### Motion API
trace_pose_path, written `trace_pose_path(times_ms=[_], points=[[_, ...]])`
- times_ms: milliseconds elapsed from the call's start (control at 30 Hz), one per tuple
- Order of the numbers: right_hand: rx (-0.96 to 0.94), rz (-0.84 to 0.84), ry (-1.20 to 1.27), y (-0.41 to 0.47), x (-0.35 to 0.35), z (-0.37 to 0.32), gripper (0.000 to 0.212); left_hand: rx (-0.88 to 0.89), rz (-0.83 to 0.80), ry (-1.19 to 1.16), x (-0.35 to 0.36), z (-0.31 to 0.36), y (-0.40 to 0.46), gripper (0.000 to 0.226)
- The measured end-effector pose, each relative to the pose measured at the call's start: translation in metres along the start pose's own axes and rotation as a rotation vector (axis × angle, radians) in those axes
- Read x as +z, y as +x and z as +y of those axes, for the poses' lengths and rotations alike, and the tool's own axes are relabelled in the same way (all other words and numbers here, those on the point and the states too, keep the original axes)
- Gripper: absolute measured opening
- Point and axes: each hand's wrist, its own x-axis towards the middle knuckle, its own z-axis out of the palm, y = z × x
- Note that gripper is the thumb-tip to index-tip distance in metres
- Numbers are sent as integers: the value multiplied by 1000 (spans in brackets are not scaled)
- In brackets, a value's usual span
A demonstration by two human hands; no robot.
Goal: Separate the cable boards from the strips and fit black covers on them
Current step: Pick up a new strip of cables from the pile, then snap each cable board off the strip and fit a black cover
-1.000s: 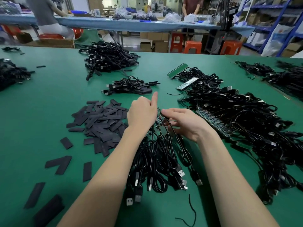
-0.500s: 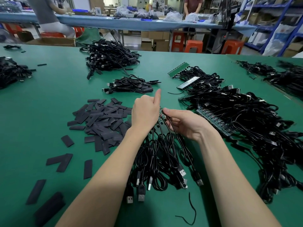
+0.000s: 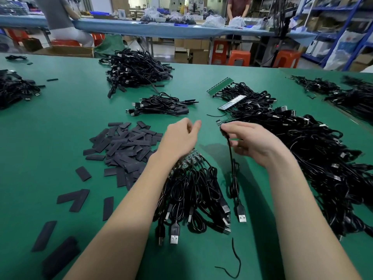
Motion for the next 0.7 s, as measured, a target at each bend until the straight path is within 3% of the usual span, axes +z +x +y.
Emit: trace_pose_path(times_ms=[100,200,267,333,467,700], points=[[-67,47,13,0,5,-10,13,-21,-72,-161,-7,17,-1,24],[-55,121,130,1,14,-9,10,-176,-232,-667,-8,35,-11,14],[7,131,298,2,20,-7,8,-221,-288,-866,-4,40,-20,17],[61,111,438,3,25,-4,8,-198,-295,-916,2,38,-27,19],[89,100,474,6,33,0,9,-151,-223,-990,6,29,-31,9],[81,77,335,10,31,3,13,-144,-206,-1024,10,21,-33,9]])
